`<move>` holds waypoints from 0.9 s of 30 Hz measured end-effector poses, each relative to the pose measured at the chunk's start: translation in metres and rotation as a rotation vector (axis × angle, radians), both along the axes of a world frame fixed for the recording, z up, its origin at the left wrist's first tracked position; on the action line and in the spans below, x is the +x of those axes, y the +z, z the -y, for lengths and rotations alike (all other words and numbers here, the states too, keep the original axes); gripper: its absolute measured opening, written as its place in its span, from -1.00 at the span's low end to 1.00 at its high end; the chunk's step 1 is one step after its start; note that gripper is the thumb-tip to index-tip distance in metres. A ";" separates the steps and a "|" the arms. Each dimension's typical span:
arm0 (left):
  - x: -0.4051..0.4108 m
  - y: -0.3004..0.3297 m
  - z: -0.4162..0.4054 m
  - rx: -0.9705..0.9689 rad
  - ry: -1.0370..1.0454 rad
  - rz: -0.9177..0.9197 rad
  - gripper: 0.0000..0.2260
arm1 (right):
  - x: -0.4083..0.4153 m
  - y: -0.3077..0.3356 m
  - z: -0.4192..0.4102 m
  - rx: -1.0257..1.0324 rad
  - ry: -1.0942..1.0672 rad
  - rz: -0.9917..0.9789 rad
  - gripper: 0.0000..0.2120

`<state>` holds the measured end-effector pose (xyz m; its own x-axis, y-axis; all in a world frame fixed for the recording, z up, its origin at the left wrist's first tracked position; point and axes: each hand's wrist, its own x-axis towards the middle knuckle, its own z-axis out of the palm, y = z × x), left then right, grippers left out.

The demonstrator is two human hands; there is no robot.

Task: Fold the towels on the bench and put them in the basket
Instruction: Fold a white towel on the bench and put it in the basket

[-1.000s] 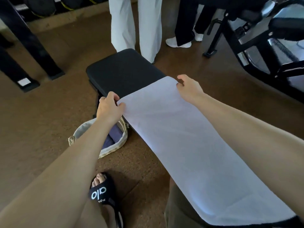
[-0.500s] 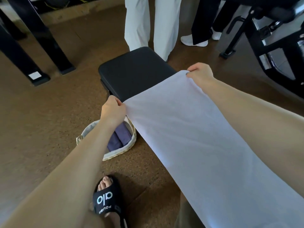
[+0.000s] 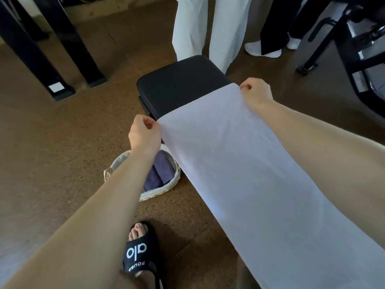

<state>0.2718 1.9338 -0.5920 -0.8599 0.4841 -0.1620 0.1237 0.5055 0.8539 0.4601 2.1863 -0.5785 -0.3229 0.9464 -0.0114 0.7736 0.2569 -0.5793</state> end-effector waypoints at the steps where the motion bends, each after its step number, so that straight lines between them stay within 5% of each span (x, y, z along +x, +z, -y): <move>1: 0.001 0.000 0.000 -0.022 -0.007 0.009 -0.87 | 0.004 -0.001 0.001 -0.038 0.007 0.019 -0.72; 5: 0.011 0.007 0.004 -0.151 -0.105 0.005 -0.64 | 0.027 0.006 0.014 -0.077 0.039 0.108 -0.63; 9: 0.046 0.030 0.006 -0.297 -0.306 -0.539 -0.51 | 0.078 0.014 0.045 -0.085 0.087 0.145 -0.60; 11: 0.076 0.041 0.007 -0.240 -0.518 -0.669 -0.54 | 0.113 0.014 0.064 -0.076 0.108 0.180 -0.59; 15: 0.163 0.053 0.026 -0.153 -1.087 -0.538 -0.70 | 0.197 0.012 0.101 -0.094 0.106 0.285 -0.63; 19: 0.250 0.056 0.066 -0.232 -1.557 -0.546 -0.65 | 0.273 0.020 0.144 -0.136 0.053 0.358 -0.58; 23: 0.308 0.059 0.094 -0.353 -1.593 -0.583 -0.49 | 0.320 0.029 0.189 -0.061 0.051 0.438 -0.61; 27: 0.342 0.065 0.108 -0.320 -1.580 -0.654 -0.59 | 0.343 0.029 0.221 -0.058 0.123 0.454 -0.61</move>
